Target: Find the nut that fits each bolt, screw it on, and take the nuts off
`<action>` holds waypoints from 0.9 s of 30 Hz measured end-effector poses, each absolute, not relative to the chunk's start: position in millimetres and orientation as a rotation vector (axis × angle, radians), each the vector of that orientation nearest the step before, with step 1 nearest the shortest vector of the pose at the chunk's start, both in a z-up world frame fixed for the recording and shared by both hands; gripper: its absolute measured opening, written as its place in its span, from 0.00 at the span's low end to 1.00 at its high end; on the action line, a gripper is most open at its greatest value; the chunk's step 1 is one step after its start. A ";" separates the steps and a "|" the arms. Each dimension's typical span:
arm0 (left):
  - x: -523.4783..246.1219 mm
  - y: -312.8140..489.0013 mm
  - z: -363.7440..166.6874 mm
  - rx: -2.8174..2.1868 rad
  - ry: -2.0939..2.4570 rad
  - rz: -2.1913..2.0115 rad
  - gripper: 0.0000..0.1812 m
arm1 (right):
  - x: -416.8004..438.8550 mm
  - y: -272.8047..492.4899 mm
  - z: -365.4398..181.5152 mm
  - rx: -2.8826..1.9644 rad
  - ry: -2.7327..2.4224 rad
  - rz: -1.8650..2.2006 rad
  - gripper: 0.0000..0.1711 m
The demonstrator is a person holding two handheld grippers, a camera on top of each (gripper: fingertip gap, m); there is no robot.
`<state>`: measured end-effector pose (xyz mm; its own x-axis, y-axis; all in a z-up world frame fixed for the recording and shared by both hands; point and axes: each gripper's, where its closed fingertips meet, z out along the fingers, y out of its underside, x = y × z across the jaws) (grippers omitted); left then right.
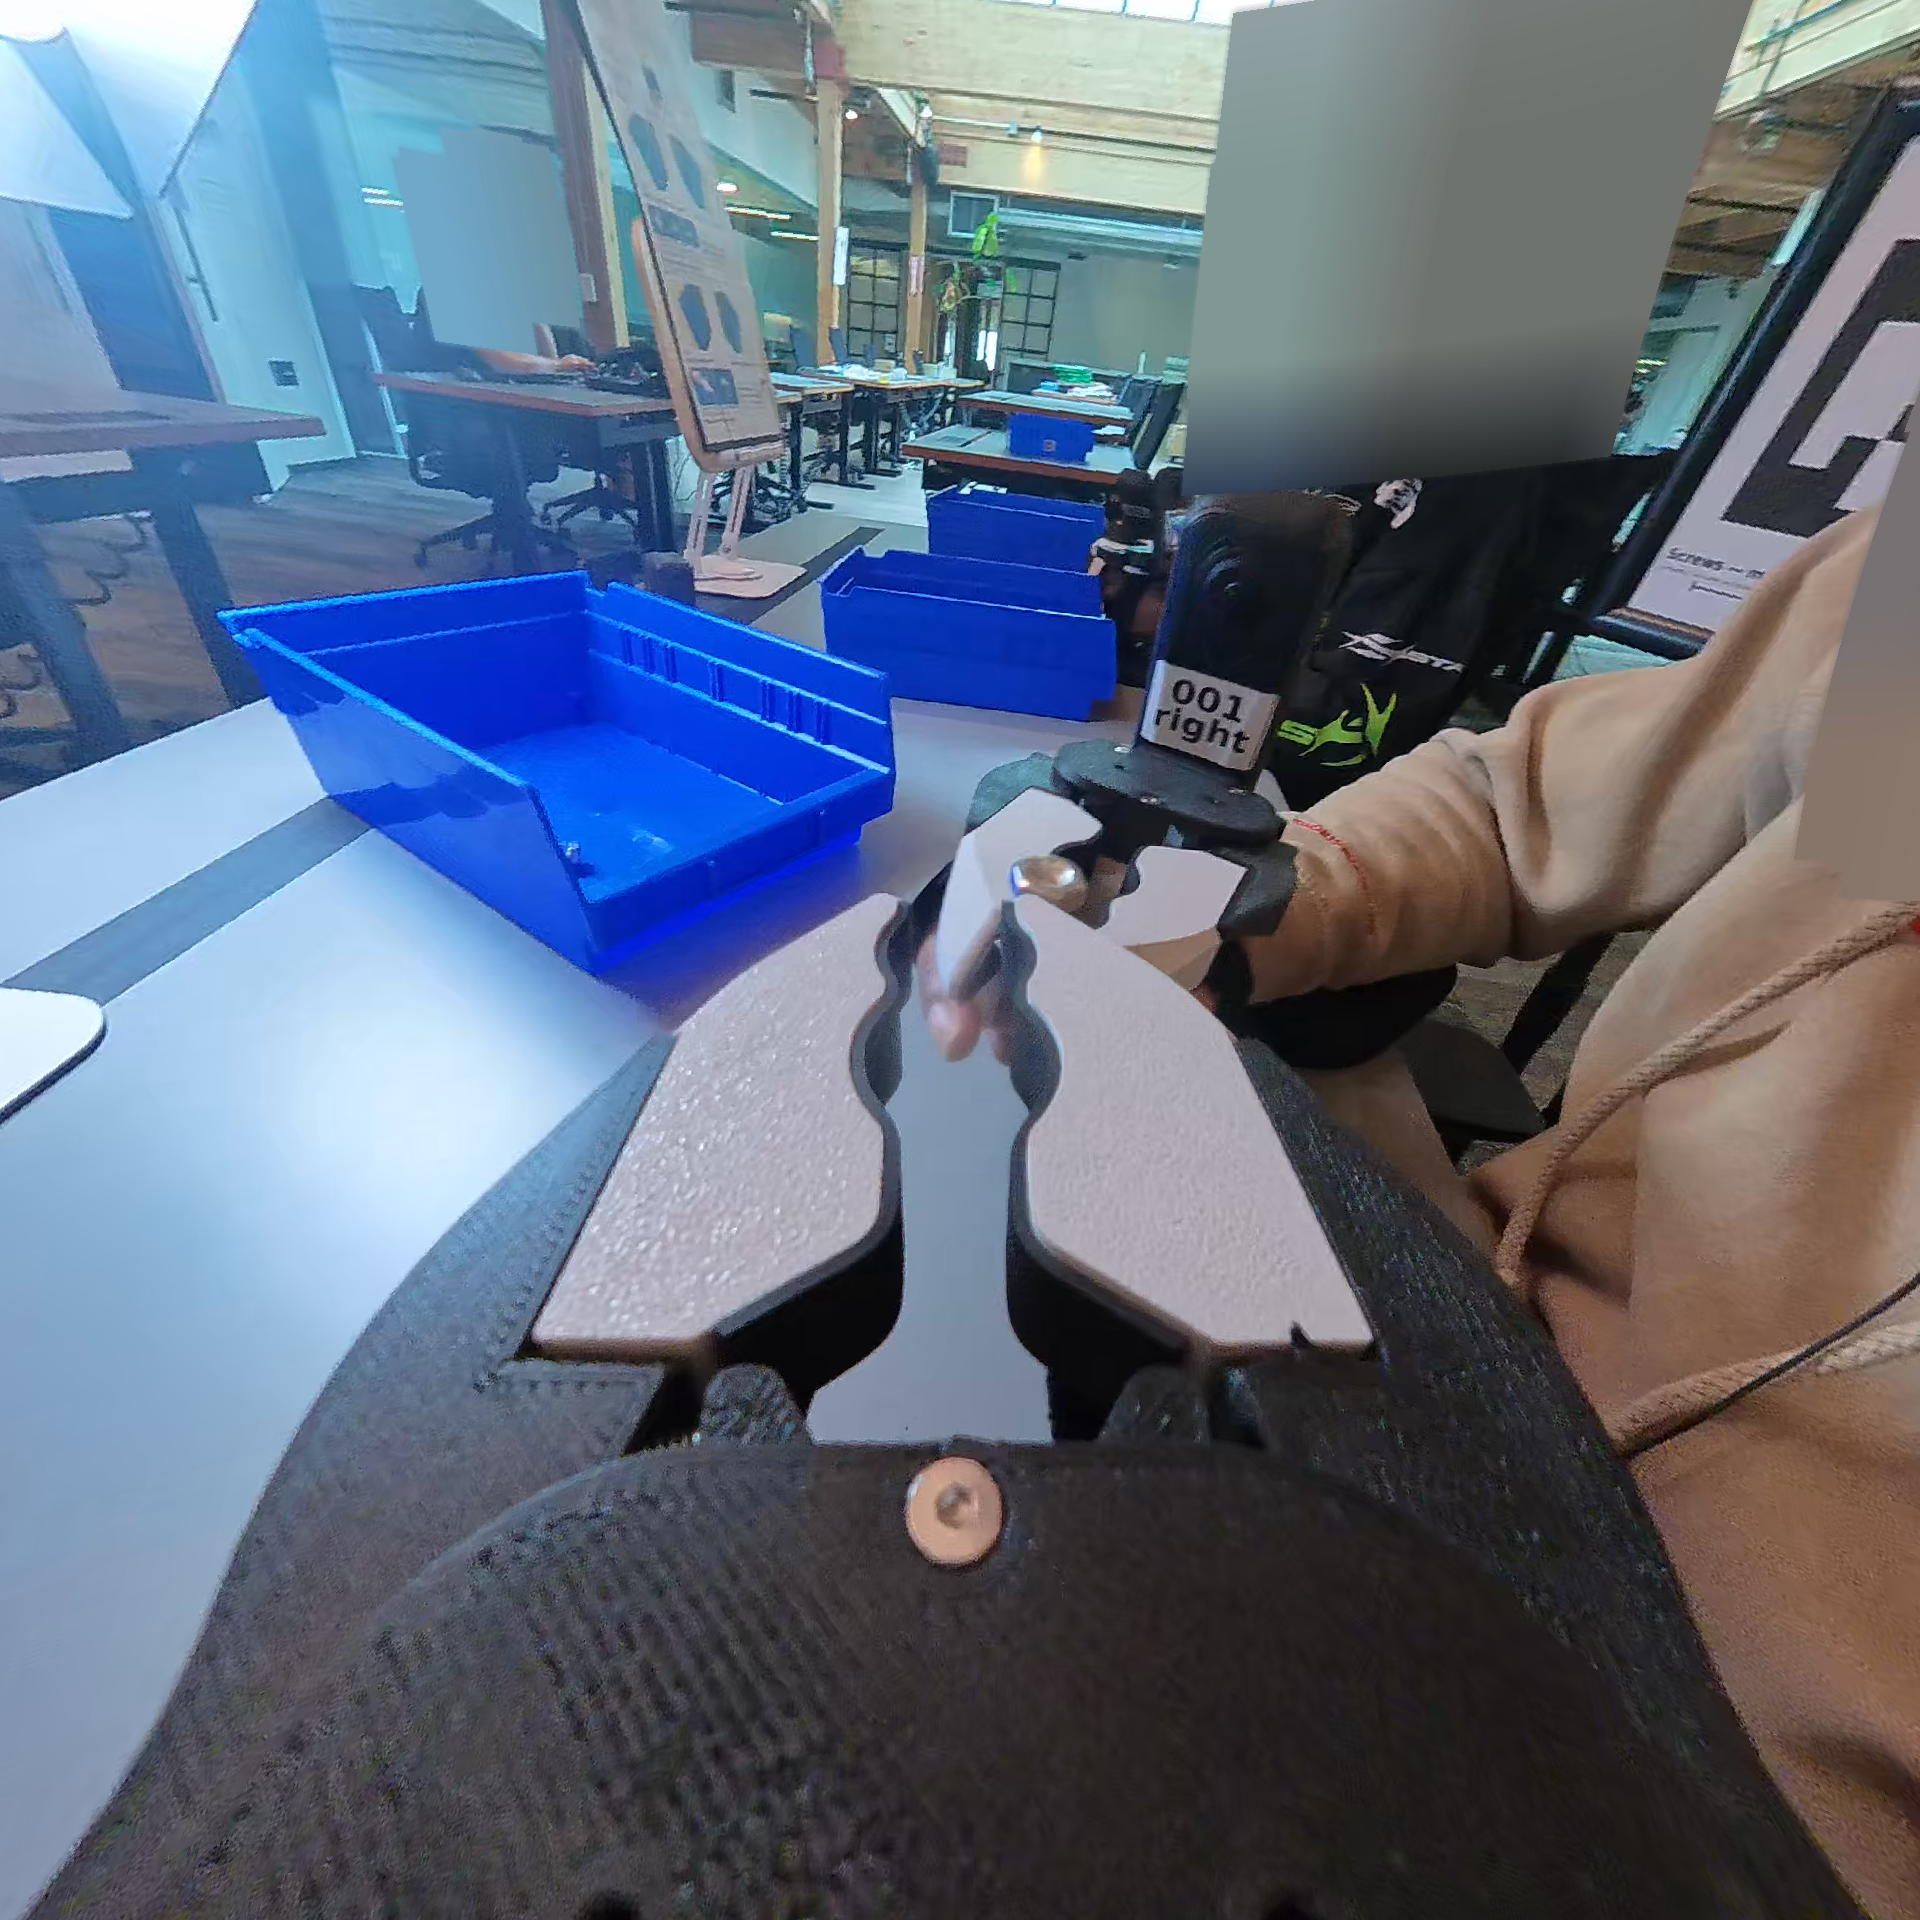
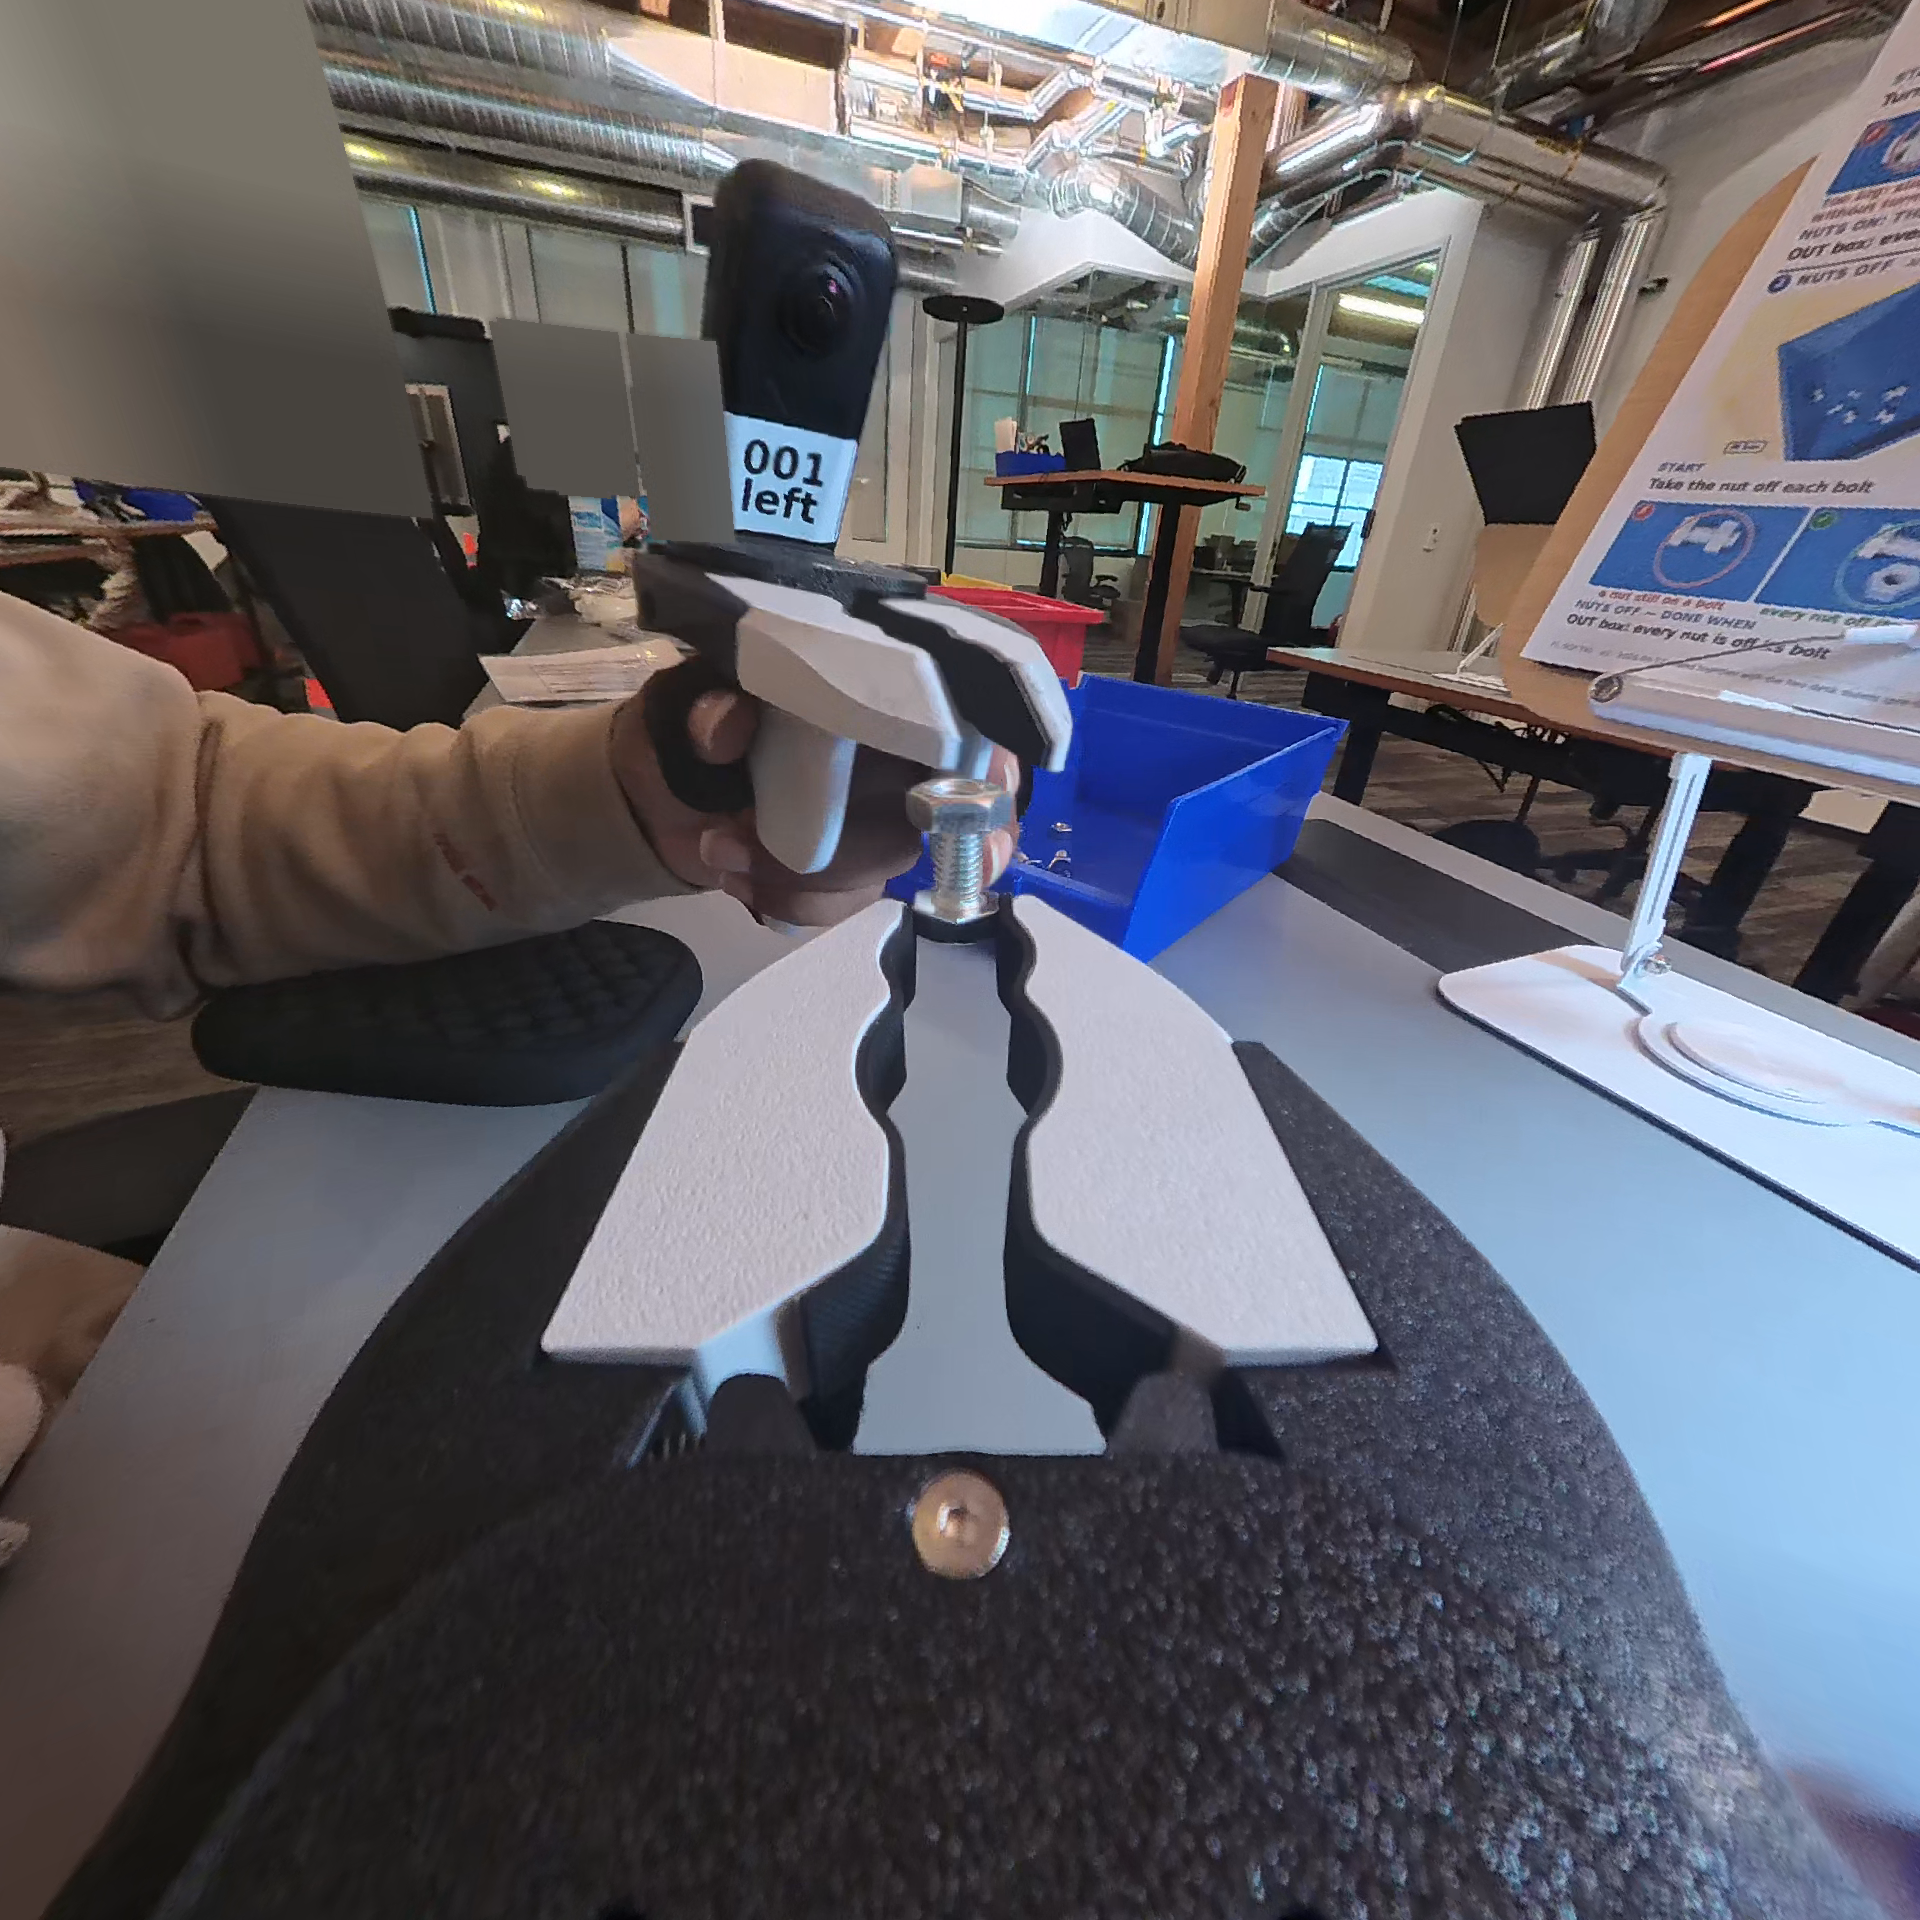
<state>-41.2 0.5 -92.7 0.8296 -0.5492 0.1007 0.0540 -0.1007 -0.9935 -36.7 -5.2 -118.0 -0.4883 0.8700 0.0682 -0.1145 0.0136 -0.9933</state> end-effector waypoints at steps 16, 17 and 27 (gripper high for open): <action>-27.8 3.3 -91.8 -1.568 0.413 -0.521 0.15 | -38.8 -1.3 -118.9 -0.845 -1.495 1.599 0.08; -27.3 5.3 -94.8 -1.580 0.414 -0.503 0.14 | -39.0 -2.5 -119.7 -0.844 -1.499 1.600 0.08; -31.6 1.1 -85.4 -1.525 0.383 -0.515 0.14 | -39.0 4.5 -116.1 -0.878 -1.465 1.650 0.08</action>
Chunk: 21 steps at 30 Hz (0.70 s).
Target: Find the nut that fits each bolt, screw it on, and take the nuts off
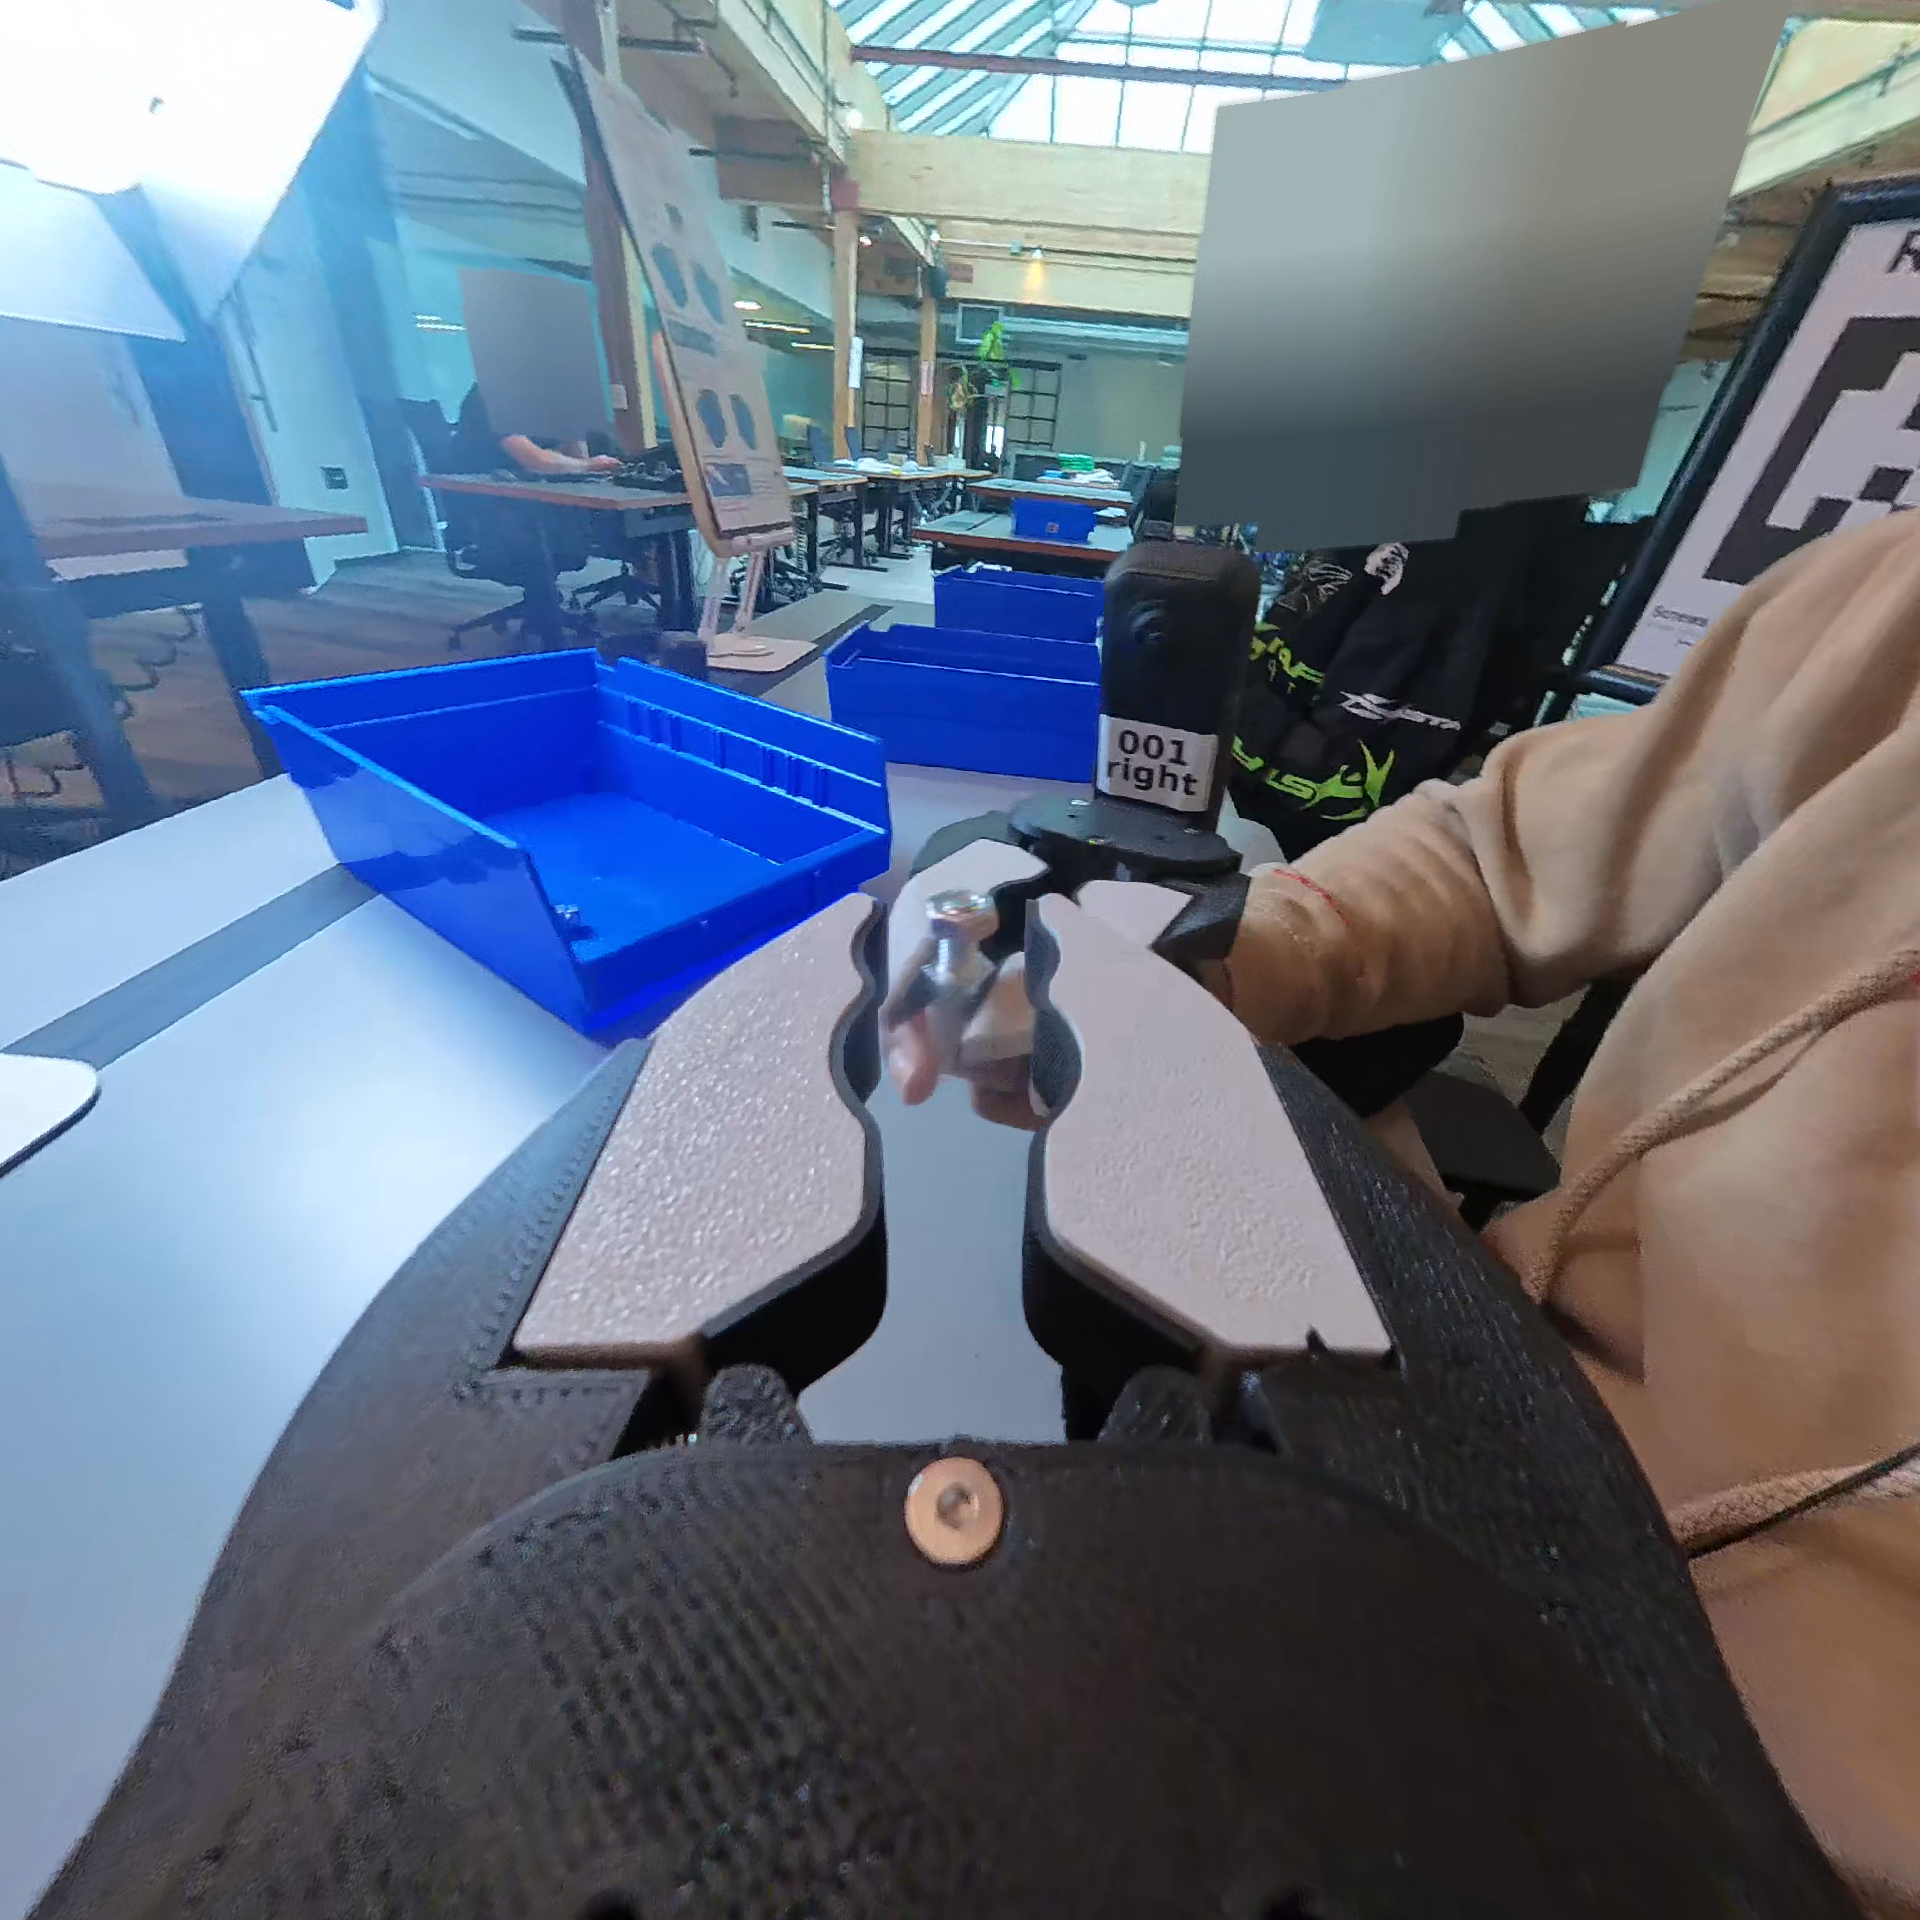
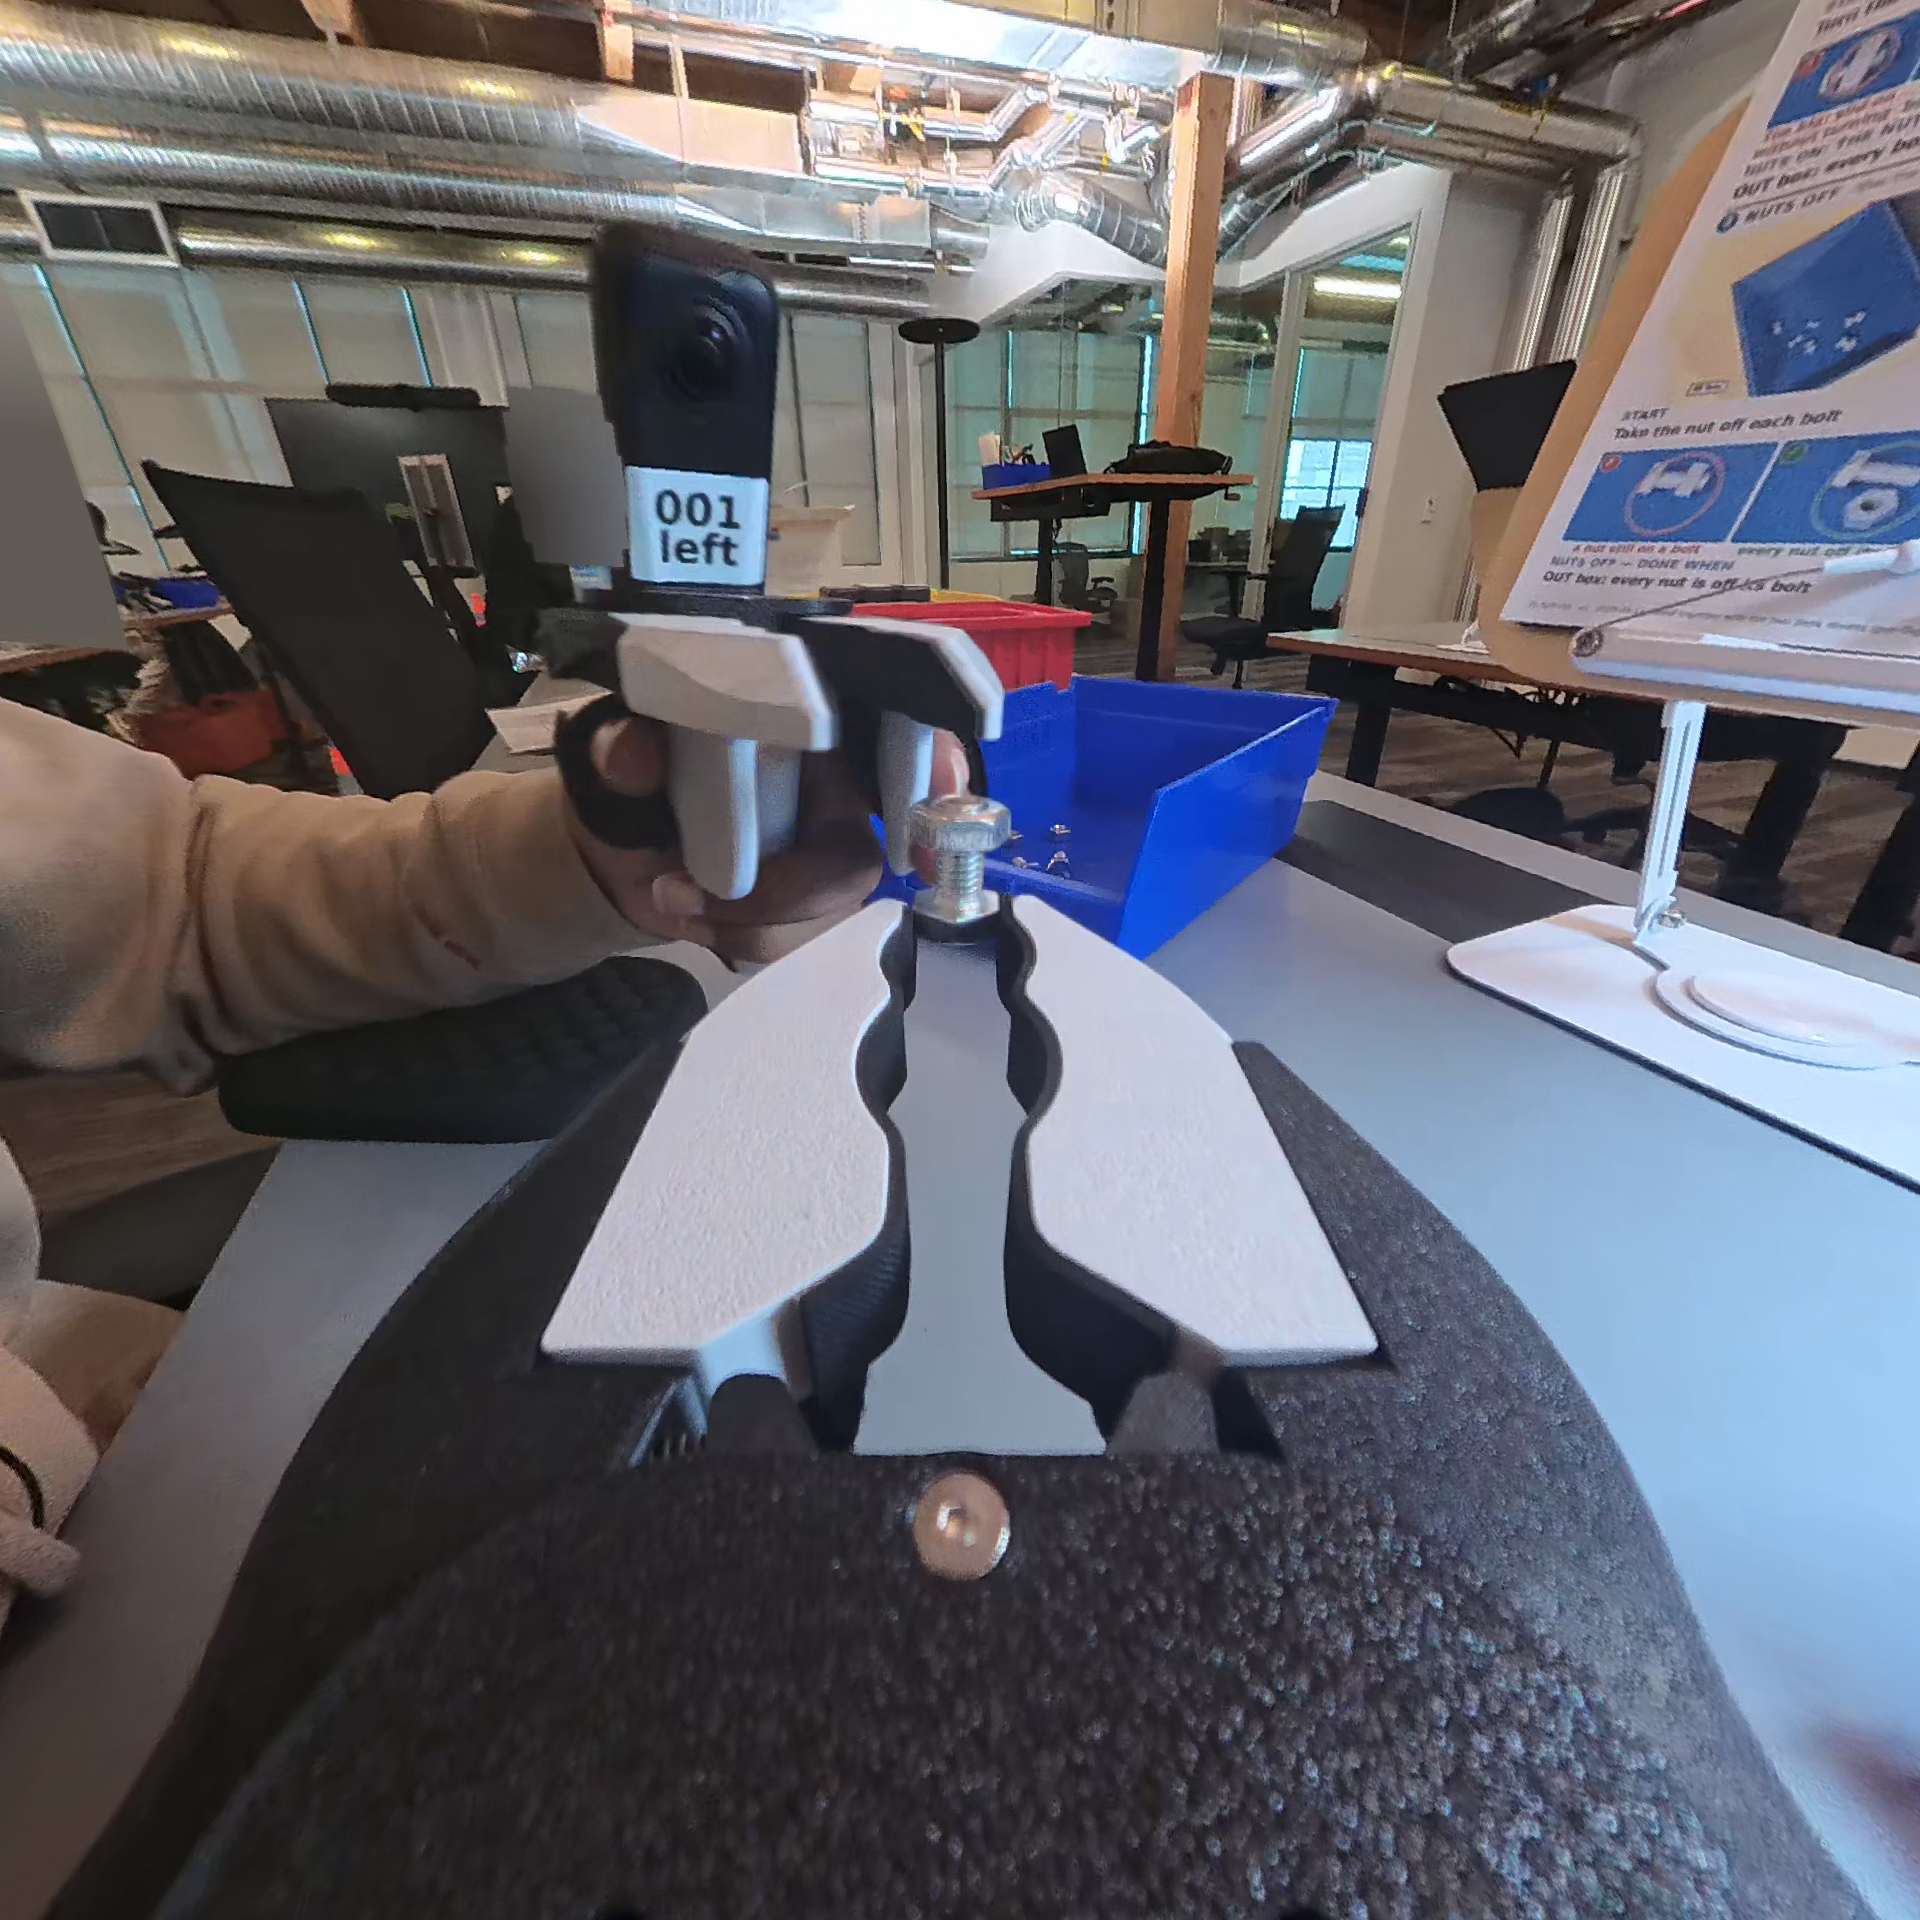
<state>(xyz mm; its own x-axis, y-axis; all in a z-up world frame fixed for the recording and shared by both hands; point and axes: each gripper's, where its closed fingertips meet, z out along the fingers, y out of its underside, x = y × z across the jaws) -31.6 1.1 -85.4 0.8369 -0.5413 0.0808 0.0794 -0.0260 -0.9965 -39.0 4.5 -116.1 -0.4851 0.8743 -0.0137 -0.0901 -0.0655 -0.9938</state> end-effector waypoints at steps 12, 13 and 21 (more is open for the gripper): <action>-37.3 8.5 -92.6 -1.543 0.349 -0.456 0.12 | -39.3 6.4 -118.5 -0.898 -1.461 1.696 0.08; -33.7 8.2 -92.0 -1.535 0.360 -0.459 0.13 | -39.4 6.6 -119.2 -0.901 -1.463 1.693 0.08; -47.5 13.8 -97.6 -1.574 0.267 -0.427 0.06 | -35.4 -3.0 -116.7 -0.856 -1.482 1.690 0.08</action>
